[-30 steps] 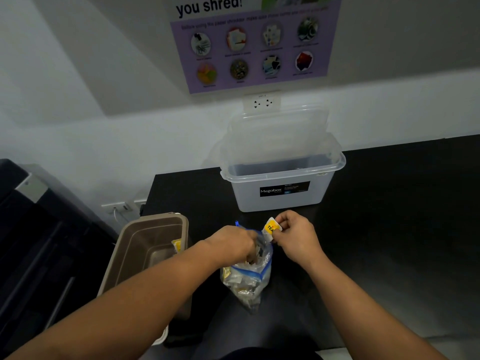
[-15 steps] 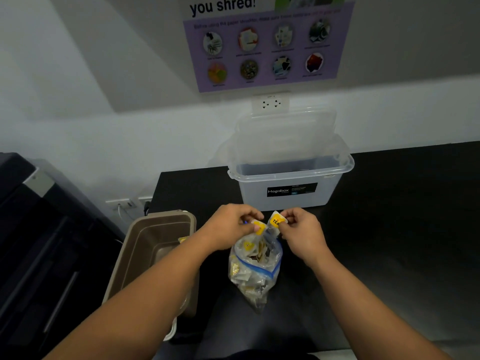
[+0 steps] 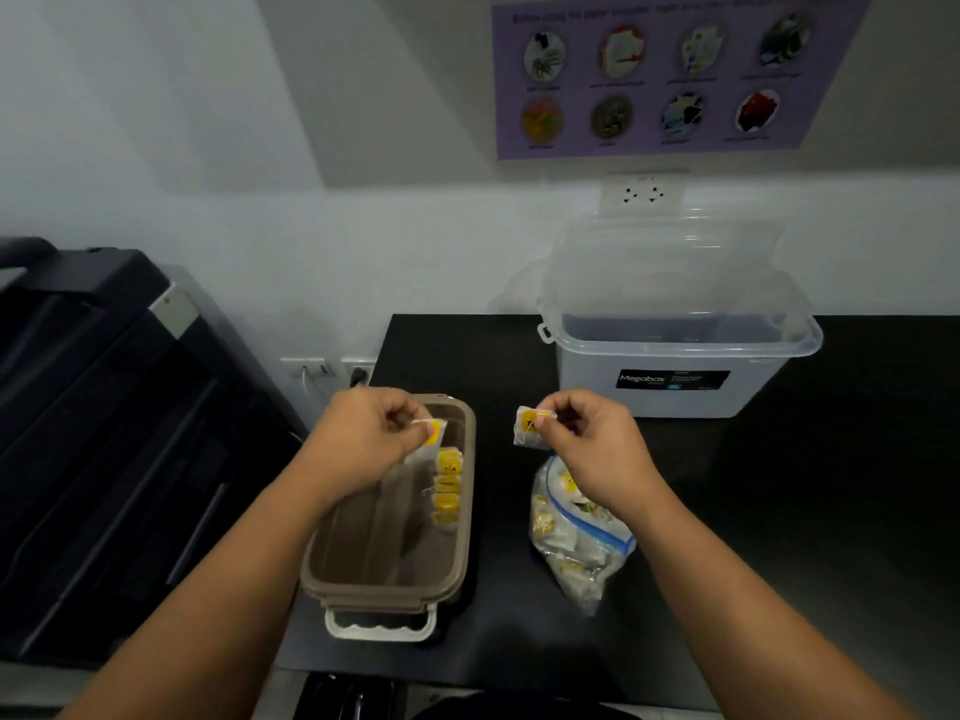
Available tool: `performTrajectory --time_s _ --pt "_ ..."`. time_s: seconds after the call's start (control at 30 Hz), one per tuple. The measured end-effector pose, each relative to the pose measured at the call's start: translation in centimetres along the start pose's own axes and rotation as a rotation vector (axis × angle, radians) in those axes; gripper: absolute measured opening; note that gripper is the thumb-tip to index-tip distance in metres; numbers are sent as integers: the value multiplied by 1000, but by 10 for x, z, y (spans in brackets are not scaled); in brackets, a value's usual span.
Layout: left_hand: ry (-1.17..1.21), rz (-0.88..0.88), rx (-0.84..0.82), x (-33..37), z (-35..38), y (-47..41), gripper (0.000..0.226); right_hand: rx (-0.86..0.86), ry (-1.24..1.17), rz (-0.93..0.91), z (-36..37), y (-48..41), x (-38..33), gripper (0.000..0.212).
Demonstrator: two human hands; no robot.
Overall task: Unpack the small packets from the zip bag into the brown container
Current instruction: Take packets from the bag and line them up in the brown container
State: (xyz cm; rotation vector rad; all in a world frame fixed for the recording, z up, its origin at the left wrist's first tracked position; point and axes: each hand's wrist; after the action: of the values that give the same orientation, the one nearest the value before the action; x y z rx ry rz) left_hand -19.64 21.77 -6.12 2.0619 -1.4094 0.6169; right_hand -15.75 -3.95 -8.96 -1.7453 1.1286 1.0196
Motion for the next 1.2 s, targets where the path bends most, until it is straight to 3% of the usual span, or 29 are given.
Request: performTrajectory --time_s 0.57,0.93,1.2 --pt "-430 -43 -389 -45 48 -13 13 -49 -42 52 32 -2 -7 9" --pt "-727 -13 -321 -45 79 -27 16 -77 -78 63 38 -4 -1 12" --pt "-569 -18 -303 -45 66 -25 8 -102 -111 51 43 -5 -5 11"
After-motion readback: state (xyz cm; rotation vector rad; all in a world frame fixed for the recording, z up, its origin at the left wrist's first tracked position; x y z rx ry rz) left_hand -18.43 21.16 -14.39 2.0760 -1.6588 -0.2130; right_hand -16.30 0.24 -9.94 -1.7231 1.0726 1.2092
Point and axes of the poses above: each hand's wrist, its own y-axis away from the middle knuckle, its own z-axis out of the palm, x = y × z, and after that the axes turned 14 degrees about -z, right-handed
